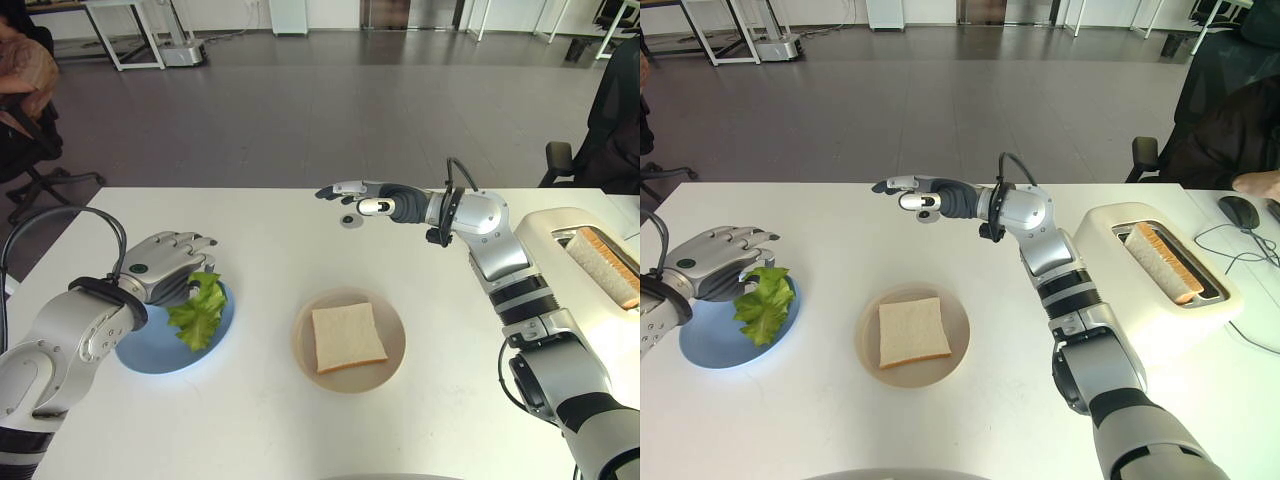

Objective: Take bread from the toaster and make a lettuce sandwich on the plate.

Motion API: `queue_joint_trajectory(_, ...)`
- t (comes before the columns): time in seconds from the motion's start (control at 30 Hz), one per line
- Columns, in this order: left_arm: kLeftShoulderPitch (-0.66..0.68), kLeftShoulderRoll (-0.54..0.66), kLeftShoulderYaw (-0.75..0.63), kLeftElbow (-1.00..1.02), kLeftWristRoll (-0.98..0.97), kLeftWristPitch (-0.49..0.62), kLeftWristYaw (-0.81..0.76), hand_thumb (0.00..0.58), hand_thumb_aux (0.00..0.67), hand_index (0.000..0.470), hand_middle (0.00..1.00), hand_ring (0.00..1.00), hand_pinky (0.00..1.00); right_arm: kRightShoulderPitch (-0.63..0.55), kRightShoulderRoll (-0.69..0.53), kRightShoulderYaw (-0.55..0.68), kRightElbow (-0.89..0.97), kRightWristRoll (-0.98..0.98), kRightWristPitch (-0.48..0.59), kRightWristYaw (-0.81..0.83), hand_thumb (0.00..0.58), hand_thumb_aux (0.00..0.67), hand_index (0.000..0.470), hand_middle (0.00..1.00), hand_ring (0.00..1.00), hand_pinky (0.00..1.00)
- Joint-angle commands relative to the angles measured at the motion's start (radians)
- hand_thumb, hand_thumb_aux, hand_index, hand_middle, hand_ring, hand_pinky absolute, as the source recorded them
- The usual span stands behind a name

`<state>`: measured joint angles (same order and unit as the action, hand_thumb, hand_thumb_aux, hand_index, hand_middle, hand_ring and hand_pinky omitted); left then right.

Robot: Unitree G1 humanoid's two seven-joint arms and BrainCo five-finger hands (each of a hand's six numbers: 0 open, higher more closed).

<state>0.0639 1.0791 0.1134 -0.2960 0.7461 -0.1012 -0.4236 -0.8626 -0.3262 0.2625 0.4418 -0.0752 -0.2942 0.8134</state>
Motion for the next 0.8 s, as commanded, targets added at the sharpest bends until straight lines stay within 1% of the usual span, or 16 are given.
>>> queue_joint_trajectory(0.03, 0.012, 0.003, -0.011, 0.099, 0.036, -0.016, 0.027, 0.58, 0.67, 0.47, 0.0, 0.0, 0.0, 0.003, -0.005, -0.002, -0.003, -0.004, 0.004, 0.002, 0.0, 0.0, 0.0, 0.0, 0.0, 0.0)
queue_joint_trajectory(0.07, 0.01, -0.002, -0.021, 0.139, 0.042, -0.021, 0.042, 0.534, 0.481, 0.337, 0.0, 0.0, 0.0, 0.003, -0.005, -0.002, -0.004, -0.004, 0.004, 0.003, 0.0, 0.0, 0.0, 0.0, 0.0, 0.0)
queue_joint_trajectory(0.1, 0.007, -0.012, -0.033, 0.178, 0.042, -0.028, 0.056, 0.19, 0.121, 0.085, 0.0, 0.0, 0.0, 0.004, -0.005, -0.002, -0.005, -0.004, 0.005, 0.003, 0.0, 0.0, 0.0, 0.0, 0.0, 0.0)
queue_joint_trajectory(0.13, 0.004, -0.02, -0.048, 0.211, 0.047, -0.033, 0.07, 0.0, 0.0, 0.0, 0.0, 0.0, 0.0, 0.004, -0.006, -0.002, -0.006, -0.004, 0.006, 0.002, 0.0, 0.0, 0.0, 0.0, 0.0, 0.0)
queue_joint_trajectory(0.27, 0.011, -0.037, -0.08, 0.283, 0.055, -0.044, 0.107, 0.0, 0.0, 0.0, 0.0, 0.0, 0.0, 0.002, -0.002, 0.001, -0.005, -0.003, 0.006, 0.008, 0.0, 0.0, 0.0, 0.0, 0.0, 0.0)
queue_joint_trajectory(0.43, -0.014, -0.048, -0.134, 0.363, 0.08, -0.058, 0.139, 0.0, 0.0, 0.0, 0.0, 0.0, 0.0, 0.004, -0.002, 0.001, -0.007, -0.001, 0.006, 0.011, 0.0, 0.0, 0.0, 0.0, 0.0, 0.0)
queue_joint_trajectory(0.8, -0.047, -0.015, -0.202, 0.467, 0.215, -0.037, 0.236, 0.0, 0.0, 0.0, 0.0, 0.0, 0.0, 0.016, 0.001, 0.004, -0.025, 0.008, 0.013, 0.032, 0.0, 0.0, 0.0, 0.0, 0.0, 0.0)
